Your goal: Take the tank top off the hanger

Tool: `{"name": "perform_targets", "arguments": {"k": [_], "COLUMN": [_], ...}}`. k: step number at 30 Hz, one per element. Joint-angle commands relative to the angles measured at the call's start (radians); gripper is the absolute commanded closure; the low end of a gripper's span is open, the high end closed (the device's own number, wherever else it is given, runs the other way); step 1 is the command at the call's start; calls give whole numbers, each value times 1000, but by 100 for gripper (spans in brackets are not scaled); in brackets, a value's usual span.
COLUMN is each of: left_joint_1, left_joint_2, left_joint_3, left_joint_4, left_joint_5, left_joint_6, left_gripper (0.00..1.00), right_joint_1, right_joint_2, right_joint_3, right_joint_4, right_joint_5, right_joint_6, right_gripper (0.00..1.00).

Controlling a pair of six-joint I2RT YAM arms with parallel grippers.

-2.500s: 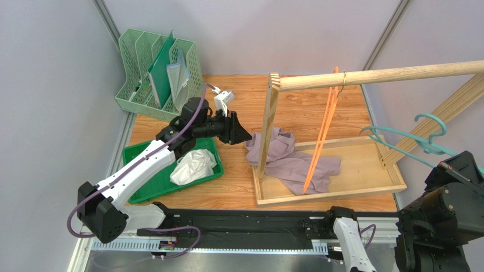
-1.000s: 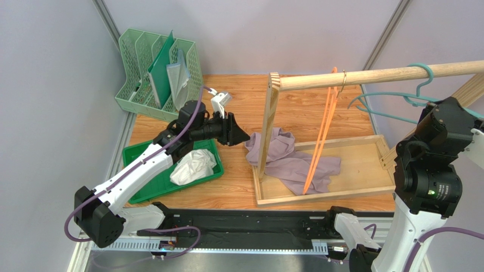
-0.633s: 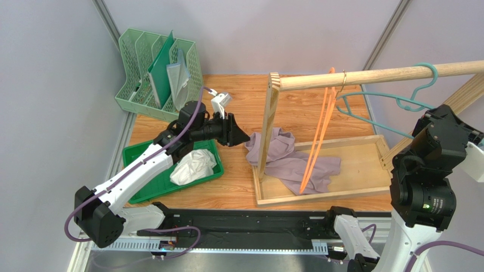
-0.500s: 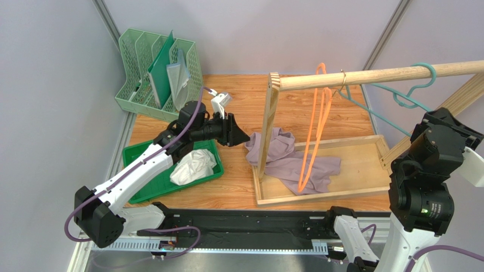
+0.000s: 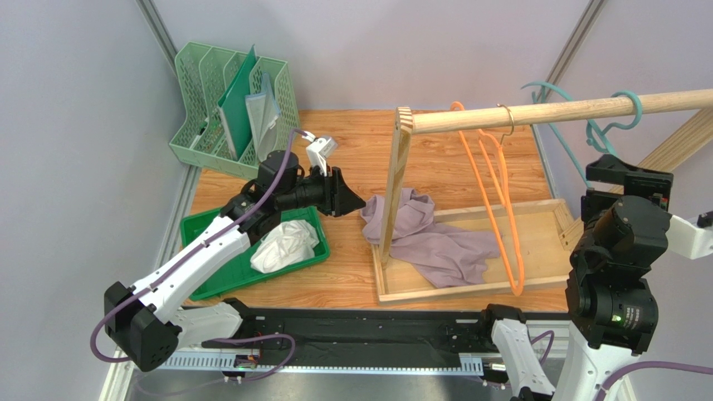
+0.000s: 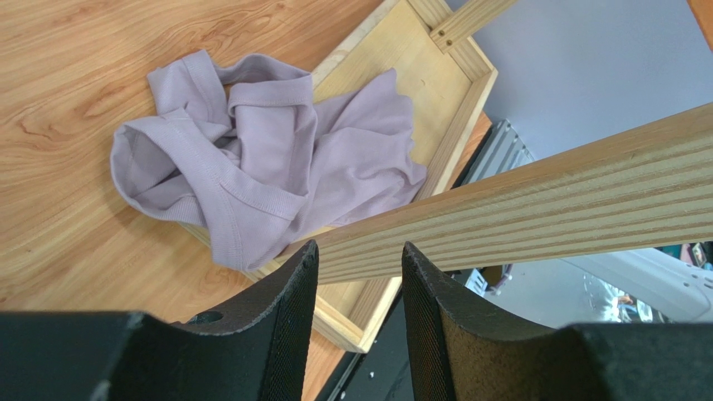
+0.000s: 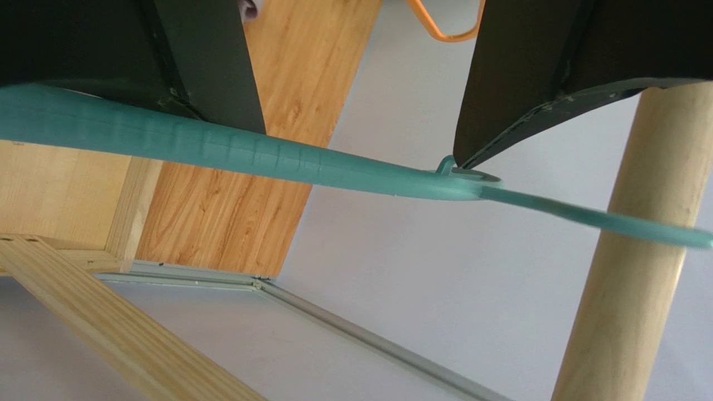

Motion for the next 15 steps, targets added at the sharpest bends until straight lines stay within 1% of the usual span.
{"name": "perform_targets", "arguments": {"k": [1,2,3,5,6,9,12,13,15], "left_joint_1": [-3,-3,-3,-3,-3,-3,-3,-3,-3], "left_joint_2": [-29,-28,-26,-22,-19,-14,-6,-3,12], "left_joint_3": [-7,-10,-9,-9,-10,-9,-4,3,16], "left_joint_4": [0,-3,-4,-4,-4,-7,-15,-20,-35], "left_joint_5": [-9,-12,-14,-15,-15,-14,-17,-17,-12], "left_joint_6": [2,5,5,5,5,5,10,13,22], "left_gripper": [53,53,53,53,53,53,52,52,52], "right_joint_1": [0,2,0,0,0,0,0,2,0], "right_joint_2": [-19,-21,-24,-37,-44,-62,-77,-80,-87], "right_joint_3": [-12,-32,-45,-81,-126,-224,-290,-334,-367], "right_joint_4": [10,5,-7,-18,-19,-21,-30,-30,-30], "right_joint_5": [-184,-217,-287,-355,-422,-526,-597,-603,-626], "right_joint_6": [-259,-282,-331,-371,-389,-434,-471,-481,-514], "right_gripper": [12,11,10,9,9,8,7,7,7]}}
